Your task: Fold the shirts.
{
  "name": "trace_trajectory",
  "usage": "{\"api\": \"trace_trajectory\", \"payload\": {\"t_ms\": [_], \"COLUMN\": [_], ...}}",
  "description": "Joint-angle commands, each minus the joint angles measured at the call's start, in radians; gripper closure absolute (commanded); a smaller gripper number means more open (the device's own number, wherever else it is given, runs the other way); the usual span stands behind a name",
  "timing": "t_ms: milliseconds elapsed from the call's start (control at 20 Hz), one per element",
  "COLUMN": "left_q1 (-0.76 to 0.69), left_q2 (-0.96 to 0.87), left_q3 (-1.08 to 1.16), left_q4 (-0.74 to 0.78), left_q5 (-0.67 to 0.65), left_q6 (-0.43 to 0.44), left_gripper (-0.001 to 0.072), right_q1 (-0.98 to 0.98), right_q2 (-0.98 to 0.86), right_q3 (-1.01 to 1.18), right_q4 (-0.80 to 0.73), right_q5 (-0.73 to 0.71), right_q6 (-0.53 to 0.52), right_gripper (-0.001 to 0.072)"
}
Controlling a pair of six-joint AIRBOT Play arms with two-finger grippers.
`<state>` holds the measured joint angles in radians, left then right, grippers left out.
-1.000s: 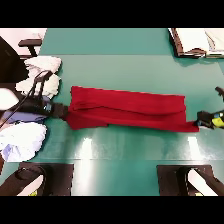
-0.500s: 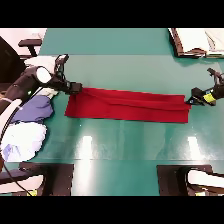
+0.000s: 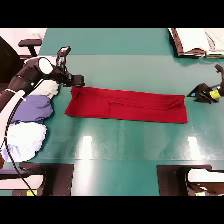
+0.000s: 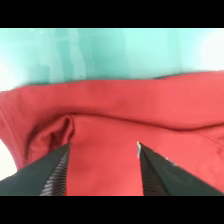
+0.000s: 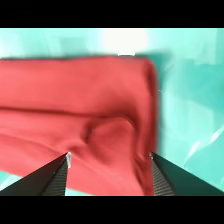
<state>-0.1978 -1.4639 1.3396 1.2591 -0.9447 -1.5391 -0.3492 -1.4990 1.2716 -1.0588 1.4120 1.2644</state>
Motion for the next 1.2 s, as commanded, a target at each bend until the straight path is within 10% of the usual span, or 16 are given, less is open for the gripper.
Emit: {"api": "trace_trajectory", "payload": {"t_ms": [0, 50, 400, 550, 1150], "left_q1": [0.000, 0.000, -0.122, -0.196, -0.415], "left_q2": [-0.003, -0.003, -0.031, -0.081, -0.482], "left_q3": [0.029, 0.027, 0.027, 0.028, 0.389], "left_q4": [-0.082, -0.114, -0.146, -0.179, -0.303], "left_q5": [-0.044, -0.031, 0.050, 0.111, 0.090], "left_q6": [0.003, 0.003, -0.011, -0.035, -0.032], "left_gripper": [0.0493, 0.0679, 0.0677, 0.0677, 0.0678], "right_q1": [-0.115, -0.131, -0.047, 0.023, 0.335], "right_q2": [0.013, -0.004, -0.118, -0.124, 0.182], "right_q3": [-0.129, -0.162, -0.242, -0.191, 0.266], "right_q4": [0.022, 0.024, 0.224, 0.220, 0.251], "right_q5": [0.000, 0.000, -0.117, -0.122, -0.006], "right_q6": [-0.048, -0.063, -0.126, -0.129, 0.028], "right_gripper": [0.0108, 0.0108, 0.0162, 0.0683, 0.0699]}}
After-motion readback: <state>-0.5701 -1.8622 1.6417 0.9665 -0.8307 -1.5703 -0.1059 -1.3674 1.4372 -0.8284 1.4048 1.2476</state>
